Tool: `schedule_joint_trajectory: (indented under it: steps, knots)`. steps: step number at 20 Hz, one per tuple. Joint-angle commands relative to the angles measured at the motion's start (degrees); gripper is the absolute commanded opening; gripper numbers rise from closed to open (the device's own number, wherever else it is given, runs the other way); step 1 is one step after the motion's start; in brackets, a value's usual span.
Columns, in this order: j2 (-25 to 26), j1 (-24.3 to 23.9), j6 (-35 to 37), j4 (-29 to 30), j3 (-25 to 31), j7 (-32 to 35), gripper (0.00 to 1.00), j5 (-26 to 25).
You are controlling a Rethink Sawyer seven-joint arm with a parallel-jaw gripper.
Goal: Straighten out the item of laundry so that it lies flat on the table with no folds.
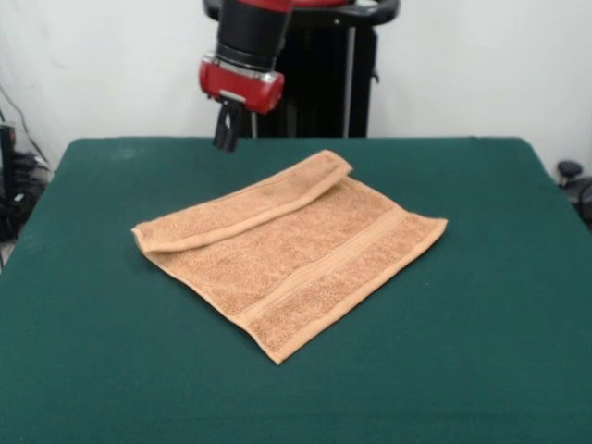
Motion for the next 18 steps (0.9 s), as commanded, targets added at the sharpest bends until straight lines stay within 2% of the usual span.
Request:
schedule_joint_trajectory:
  steps: [1, 9, 14, 18]
  knots:
    - [0.58, -1.27, 1.11, 3.06, 2.74, 5.06, 0.0, -3.58]
    - [1.67, 0.14, 0.91, 2.88, 3.41, 7.1, 0.0, -2.42]
    - [-0.23, -0.24, 2.85, 4.62, 7.91, 8.25, 0.0, -1.39]
    - [-2.17, 2.22, 5.52, 6.51, 10.28, 10.94, 0.0, 2.67]
